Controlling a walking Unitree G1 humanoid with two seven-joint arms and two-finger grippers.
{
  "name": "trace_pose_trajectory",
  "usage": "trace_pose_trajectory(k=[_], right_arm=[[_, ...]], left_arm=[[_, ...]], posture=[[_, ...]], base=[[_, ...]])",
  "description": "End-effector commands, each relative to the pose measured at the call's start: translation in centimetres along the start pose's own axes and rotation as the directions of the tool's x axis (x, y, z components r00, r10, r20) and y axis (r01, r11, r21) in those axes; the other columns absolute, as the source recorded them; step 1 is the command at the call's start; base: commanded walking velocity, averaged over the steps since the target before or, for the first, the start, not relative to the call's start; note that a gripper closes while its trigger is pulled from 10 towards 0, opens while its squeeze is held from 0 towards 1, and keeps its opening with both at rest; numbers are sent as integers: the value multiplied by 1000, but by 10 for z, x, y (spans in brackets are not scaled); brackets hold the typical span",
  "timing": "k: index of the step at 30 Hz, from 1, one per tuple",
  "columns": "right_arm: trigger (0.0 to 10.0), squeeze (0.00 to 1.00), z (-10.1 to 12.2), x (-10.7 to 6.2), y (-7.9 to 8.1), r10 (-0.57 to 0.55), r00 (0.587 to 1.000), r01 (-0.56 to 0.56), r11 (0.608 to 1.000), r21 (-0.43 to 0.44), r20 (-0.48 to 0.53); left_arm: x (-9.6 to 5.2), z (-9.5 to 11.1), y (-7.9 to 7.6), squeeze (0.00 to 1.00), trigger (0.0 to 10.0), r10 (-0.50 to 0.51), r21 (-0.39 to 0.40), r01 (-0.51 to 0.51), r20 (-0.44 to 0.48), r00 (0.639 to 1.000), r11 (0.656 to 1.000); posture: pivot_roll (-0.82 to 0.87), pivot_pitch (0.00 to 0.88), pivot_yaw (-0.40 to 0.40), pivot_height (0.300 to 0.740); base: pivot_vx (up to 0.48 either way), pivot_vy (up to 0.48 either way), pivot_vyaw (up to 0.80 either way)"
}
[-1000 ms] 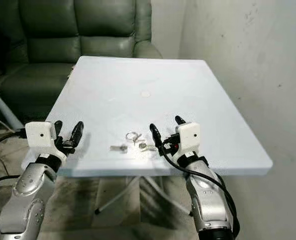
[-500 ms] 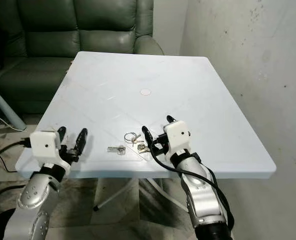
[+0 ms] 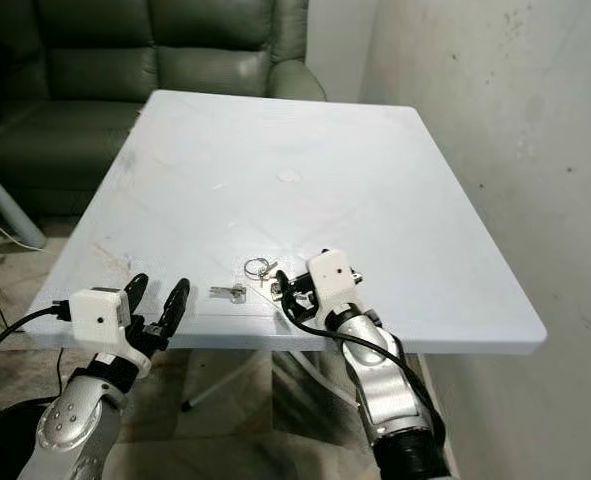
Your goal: Hang keys on a hook
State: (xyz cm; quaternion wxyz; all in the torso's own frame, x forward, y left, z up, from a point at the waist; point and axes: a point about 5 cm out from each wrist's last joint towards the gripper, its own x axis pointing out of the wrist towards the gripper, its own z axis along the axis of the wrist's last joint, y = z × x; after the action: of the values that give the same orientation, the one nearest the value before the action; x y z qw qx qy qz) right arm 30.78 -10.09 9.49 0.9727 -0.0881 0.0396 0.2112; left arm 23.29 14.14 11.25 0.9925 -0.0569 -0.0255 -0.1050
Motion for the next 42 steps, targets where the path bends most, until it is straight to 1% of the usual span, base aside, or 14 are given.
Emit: trace_pose_trajectory(k=[1,2,9,22,23,24,28,29,34,35,37,38,40,42], right_arm=[[10000,0,4,2,-2,2,1000,-2,1000,-11,13],[10000,0,6,9,5,16,1000,-16,1000,16,14],[10000,0,14,22,24,74,996,-76,996,54,45],[9725,0,26,29,45,56,996,-63,993,95,69],[9137,0,25,29,46,54,996,-60,993,98,66],[6588,0,24,28,47,51,997,-57,994,92,64],[6745,0,21,27,51,48,998,-52,994,91,52],[5176,0,20,27,53,36,998,-39,996,79,43],[4706,0,19,27,54,29,999,-31,997,76,40],[3216,0,19,27,55,21,999,-24,998,65,39],[3216,0,19,27,56,17,999,-19,998,59,38],[667,0,20,27,57,15,999,-18,998,60,44],[667,0,21,27,58,13,999,-16,998,60,52],[0,0,21,26,58,11,999,-14,998,58,51]], left_arm=[[-1,3,-2,0,10000,-11,6,11,15,1000,1000],[-5,3,-3,0,10000,-8,8,8,7,1000,1000],[-10,4,-6,0,10000,-10,16,10,-2,1000,1000],[-10,5,-5,0,10000,9,21,-9,-3,1000,1000],[-10,5,-5,0,10000,11,22,-10,-3,1000,1000],[-10,5,-5,0,10000,12,22,-12,-3,1000,1000],[-10,6,-5,0,10000,18,24,-18,-3,1000,1000],[-9,6,-4,0,10000,21,25,-21,-2,1000,999],[-9,6,-4,0,10000,24,25,-24,-2,1000,999],[-9,6,-4,0,10000,27,25,-27,-2,1000,999],[-9,7,-4,0,10000,29,25,-28,-2,1000,999],[-9,7,-3,0,10000,30,25,-30,-3,1000,999],[-9,7,-3,0,10000,32,26,-32,-3,999,999],[-10,6,-2,0,10000,37,27,-37,-5,999,999]], posture=[[-68,81,-53,740],[-53,119,-59,740],[-47,139,-61,740],[-45,146,-62,740],[-45,146,-62,740],[-45,146,-62,740],[-36,150,-67,740],[-36,150,-67,740],[-36,150,-67,740],[-30,150,-66,740],[-30,150,-66,740],[-27,153,-67,740],[-27,153,-67,740],[-27,153,-67,740]], base=[[0,0,0],[0,0,0],[0,0,0],[0,0,0],[0,0,0],[0,0,0],[0,0,0],[0,0,0],[0,0,0],[0,0,0],[0,0,0],[0,0,0],[0,0,0],[0,0,0]])
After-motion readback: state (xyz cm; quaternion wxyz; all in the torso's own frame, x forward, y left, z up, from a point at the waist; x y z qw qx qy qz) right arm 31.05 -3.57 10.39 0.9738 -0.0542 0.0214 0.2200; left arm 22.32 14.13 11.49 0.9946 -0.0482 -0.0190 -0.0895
